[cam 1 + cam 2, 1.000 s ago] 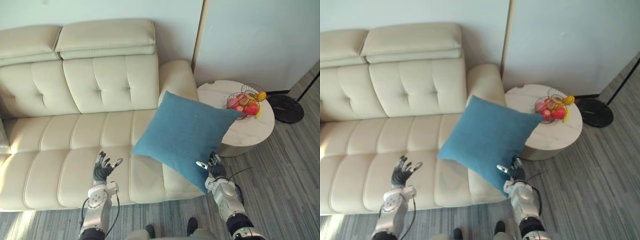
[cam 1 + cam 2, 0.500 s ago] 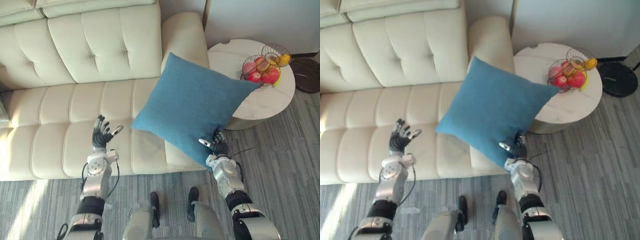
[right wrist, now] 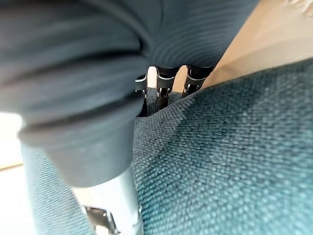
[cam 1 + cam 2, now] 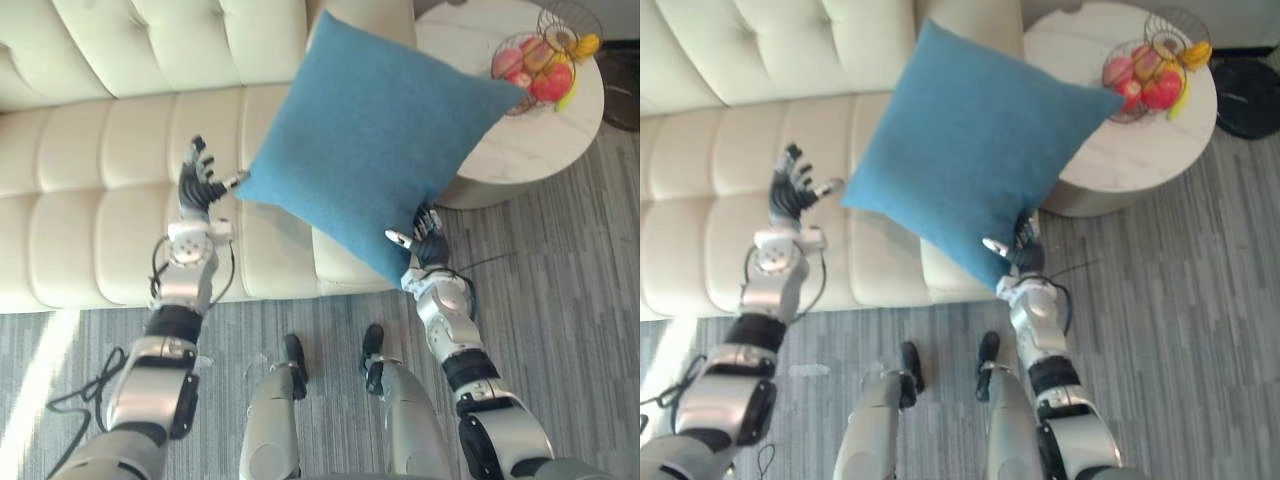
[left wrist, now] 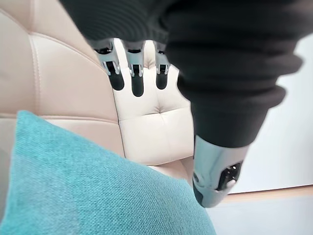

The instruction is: Pick up cushions and gather them together orderly.

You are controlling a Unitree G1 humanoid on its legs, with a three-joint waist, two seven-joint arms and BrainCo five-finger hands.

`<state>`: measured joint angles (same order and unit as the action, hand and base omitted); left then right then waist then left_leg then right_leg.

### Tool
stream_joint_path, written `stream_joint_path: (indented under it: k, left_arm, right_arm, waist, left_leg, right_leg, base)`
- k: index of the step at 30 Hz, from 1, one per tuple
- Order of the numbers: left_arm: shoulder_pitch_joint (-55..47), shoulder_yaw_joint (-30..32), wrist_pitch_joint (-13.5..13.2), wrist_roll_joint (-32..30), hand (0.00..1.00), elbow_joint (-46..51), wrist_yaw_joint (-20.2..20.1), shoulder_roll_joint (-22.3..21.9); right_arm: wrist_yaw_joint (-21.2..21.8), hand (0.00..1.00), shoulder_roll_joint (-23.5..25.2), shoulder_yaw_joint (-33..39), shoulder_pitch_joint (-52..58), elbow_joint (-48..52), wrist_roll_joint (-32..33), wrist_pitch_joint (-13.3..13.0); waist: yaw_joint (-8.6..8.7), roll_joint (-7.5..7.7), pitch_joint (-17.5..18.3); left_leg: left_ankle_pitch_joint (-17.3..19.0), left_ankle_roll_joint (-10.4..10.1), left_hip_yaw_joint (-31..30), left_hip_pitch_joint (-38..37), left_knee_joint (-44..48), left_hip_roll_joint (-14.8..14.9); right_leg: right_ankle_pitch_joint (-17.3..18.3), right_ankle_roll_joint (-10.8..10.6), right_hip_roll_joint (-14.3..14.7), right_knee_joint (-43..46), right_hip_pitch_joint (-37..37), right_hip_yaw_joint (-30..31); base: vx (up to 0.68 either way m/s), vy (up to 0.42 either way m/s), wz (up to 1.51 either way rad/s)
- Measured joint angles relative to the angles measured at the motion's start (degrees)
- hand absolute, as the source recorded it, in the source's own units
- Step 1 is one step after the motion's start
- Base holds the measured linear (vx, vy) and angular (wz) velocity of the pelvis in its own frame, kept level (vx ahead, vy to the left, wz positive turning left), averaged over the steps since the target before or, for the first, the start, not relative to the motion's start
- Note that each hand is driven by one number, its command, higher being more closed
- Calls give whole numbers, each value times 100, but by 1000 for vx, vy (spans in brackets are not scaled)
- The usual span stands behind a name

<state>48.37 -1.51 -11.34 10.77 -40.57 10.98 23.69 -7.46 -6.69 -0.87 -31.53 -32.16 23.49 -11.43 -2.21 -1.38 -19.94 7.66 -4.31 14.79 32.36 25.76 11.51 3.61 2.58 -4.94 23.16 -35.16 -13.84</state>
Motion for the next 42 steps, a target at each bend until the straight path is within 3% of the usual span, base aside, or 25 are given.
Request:
stream_joint_path:
  k: [9,14,19,24,25,26,27,32,42]
  left_arm:
    - [1205,-305,63,-402,0,-577,-24,64]
    - [1587,-423,96,-763,0,-772,-57,236]
    - [1803,-268,115,-1146,0,-853,-106,363]
    - [1848,138,336,-1638,0,-854,-91,378]
    - [1847,231,335,-1749,100,-846,-87,358]
    - [1845,248,341,-1759,100,-847,-86,347]
    - [1836,285,385,-1844,100,-847,-83,252]
    - [1687,280,446,-1702,100,-733,43,-31]
    - [1414,-523,389,177,100,-1,345,-62]
  right_arm:
    - [-2,0,-17,-41,-370,302,216,-115]
    - [-3,0,-31,-167,-474,697,249,-146]
    - [-3,0,-11,-195,-573,1099,248,-156]
    - [0,0,16,-236,-643,1441,247,-209]
    - [0,0,56,-237,-643,1573,247,-209]
    - [0,0,72,-236,-643,1611,247,-210]
    - [0,100,99,-231,-644,1726,247,-212]
    - [-38,100,190,-142,-810,1776,249,-258]
    - [-202,100,-154,-118,-1283,1657,375,-268]
  waist:
    - [15,67,-87]
    - [25,202,-230]
    - [14,313,-315]
    - [-2,377,-359]
    - [-2,413,-383]
    - [-1,415,-385]
    - [-5,416,-385]
    - [-28,421,-388]
    - [-35,421,-388]
  left_leg:
    - [-25,-26,17,595,149,172]
    - [-22,-28,-6,865,302,301]
    - [-16,-28,-38,1237,502,463]
    - [-2,-24,-43,1493,648,582]
    - [-3,-24,-58,1510,644,592]
    - [-3,-25,-71,1527,646,594]
    - [-7,-27,-94,1570,642,593]
    - [-26,-30,-121,1579,599,543]
    - [-355,-20,-117,1028,-123,140]
  right_leg:
    - [-187,23,174,-154,-499,23]
    - [-254,-10,291,-158,-711,35]
    - [-465,-11,453,-390,-893,44]
    - [-654,50,572,-595,-1009,68]
    - [-664,66,585,-615,-1010,62]
    - [-670,74,589,-631,-1011,54]
    - [-686,78,593,-662,-1028,26]
    - [-688,81,564,-661,-1039,12]
    - [-688,81,321,-786,-722,19]
  base:
    - [27,-26,-8]
    - [22,-25,-8]
    - [-1,-6,-13]
    - [19,-1,-10]
    - [37,-15,-3]
    - [35,-19,4]
    - [37,-16,4]
    - [50,-7,5]
    - [36,-4,13]
